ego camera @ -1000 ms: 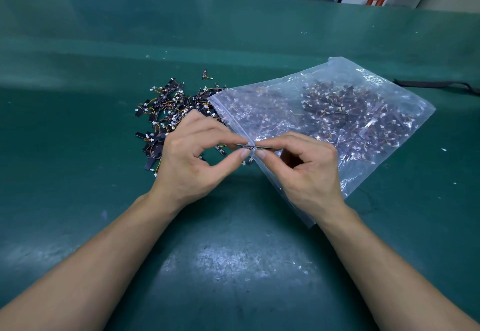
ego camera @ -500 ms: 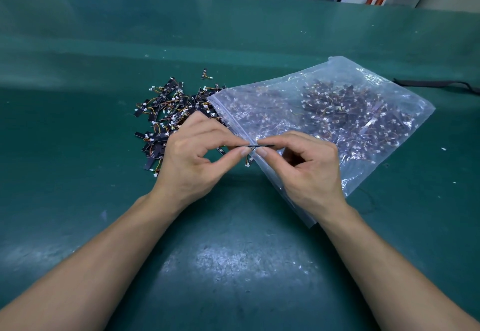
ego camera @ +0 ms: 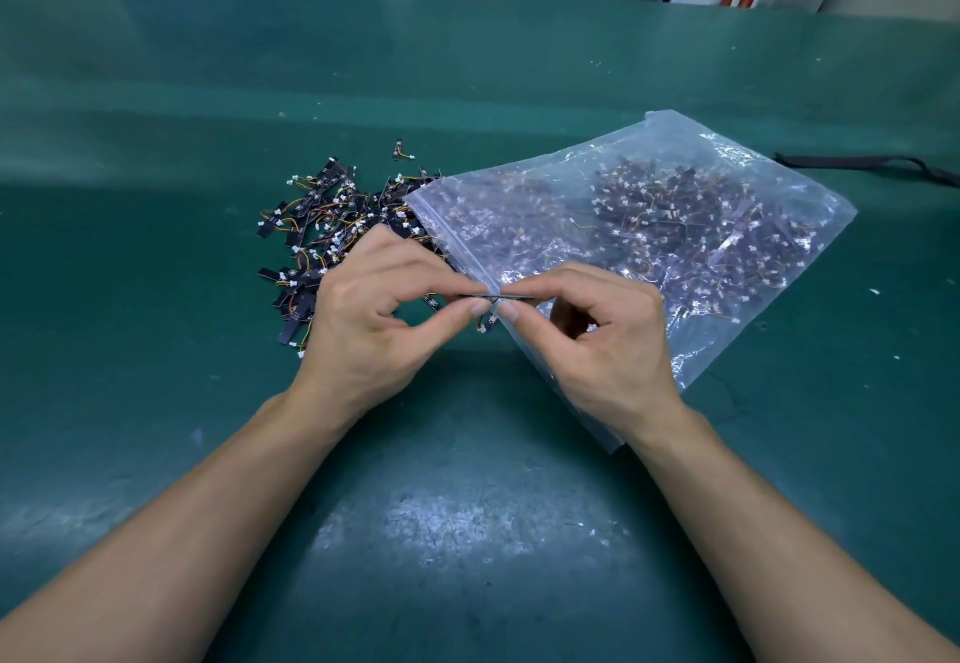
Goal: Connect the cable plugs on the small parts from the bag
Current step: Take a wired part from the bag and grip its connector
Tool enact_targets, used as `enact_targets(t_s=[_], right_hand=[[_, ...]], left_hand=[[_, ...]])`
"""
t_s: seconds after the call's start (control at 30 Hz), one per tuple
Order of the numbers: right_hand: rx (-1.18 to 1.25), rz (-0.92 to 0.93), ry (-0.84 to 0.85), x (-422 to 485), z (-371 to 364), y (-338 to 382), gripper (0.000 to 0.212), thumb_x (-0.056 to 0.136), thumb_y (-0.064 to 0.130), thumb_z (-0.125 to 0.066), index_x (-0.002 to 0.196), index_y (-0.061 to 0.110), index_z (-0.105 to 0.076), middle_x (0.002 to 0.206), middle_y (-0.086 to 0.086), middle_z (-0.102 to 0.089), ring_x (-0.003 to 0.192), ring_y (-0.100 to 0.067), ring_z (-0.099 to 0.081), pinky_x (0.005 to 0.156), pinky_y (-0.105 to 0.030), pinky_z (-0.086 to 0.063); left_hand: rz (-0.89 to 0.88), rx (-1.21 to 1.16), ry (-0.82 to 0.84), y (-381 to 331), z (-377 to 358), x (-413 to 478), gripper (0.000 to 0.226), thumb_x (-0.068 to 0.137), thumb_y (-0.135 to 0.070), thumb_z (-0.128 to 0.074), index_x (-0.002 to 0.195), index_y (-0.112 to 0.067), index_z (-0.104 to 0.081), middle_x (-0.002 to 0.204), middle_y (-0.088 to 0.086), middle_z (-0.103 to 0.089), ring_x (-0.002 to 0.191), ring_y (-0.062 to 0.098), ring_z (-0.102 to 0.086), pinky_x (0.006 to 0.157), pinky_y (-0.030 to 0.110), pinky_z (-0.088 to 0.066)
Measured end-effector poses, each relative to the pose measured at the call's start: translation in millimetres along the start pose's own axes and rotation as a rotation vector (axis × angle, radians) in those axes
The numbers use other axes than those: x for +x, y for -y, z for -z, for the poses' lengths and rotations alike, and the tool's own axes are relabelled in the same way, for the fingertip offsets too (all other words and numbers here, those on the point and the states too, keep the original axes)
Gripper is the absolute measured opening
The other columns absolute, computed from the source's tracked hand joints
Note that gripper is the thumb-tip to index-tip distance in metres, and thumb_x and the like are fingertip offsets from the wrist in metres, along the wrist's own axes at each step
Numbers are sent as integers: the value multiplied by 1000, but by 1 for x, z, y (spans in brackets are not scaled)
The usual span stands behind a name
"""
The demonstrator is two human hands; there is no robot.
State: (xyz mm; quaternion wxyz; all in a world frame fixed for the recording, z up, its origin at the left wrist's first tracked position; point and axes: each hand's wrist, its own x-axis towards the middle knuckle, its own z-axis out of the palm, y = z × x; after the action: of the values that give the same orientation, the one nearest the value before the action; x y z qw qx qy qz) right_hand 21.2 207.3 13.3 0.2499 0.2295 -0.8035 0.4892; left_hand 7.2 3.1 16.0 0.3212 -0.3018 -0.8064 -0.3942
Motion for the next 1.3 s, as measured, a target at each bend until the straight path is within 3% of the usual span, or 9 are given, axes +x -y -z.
enact_targets(t_s=[0.23, 0.47, 0.57, 0.7, 1.07, 1.3], right_hand=[[5, 33, 26, 1, -1, -1, 5, 86, 11, -80, 88, 7, -80, 74, -2, -72, 58, -14, -57, 60, -16, -39], [37, -38, 28, -1, -3, 1, 13, 84, 15, -80, 97, 16, -78, 80, 11, -69, 50, -15, -51, 56, -14, -39], [5, -14, 47, 1, -2, 0, 1, 87, 12, -78, 89, 13, -78, 77, 7, -71, 56, -7, -53, 59, -11, -37], [-12, -10, 43, 1, -2, 0, 4, 87, 4, -77, 85, 7, -77, 75, 14, -66, 63, 5, -55, 63, -6, -35], [31, -99, 56, -1, -3, 4, 6, 85, 20, -77, 89, 16, -78, 73, 13, -66, 50, -17, -51, 56, -16, -37], [-9, -77, 63, 0, -4, 3, 7, 85, 13, -76, 82, 19, -76, 70, 15, -65, 51, -8, -50, 58, -10, -35]], left_hand=[[20, -19, 62, -2, 3, 1, 11, 84, -22, -80, 92, -15, -77, 88, -5, -71, 79, 21, -61, 81, 26, -41], [24, -33, 54, -1, 4, 1, 3, 86, -17, -78, 89, -18, -78, 83, -5, -72, 78, 22, -57, 79, 24, -41], [23, -24, 71, 0, 4, 0, 3, 85, -16, -79, 88, -17, -78, 83, -5, -72, 79, 24, -59, 79, 28, -43], [52, -51, 111, 1, 4, -1, 8, 85, -19, -77, 93, -15, -77, 89, -4, -72, 84, 26, -62, 83, 27, -41], [70, -41, 107, 0, 4, 0, 7, 86, -8, -72, 79, -8, -72, 79, 1, -69, 77, 28, -57, 77, 33, -44], [64, -58, 134, 0, 4, -1, 4, 84, -10, -73, 80, -10, -73, 80, -3, -69, 78, 27, -57, 78, 36, -44]])
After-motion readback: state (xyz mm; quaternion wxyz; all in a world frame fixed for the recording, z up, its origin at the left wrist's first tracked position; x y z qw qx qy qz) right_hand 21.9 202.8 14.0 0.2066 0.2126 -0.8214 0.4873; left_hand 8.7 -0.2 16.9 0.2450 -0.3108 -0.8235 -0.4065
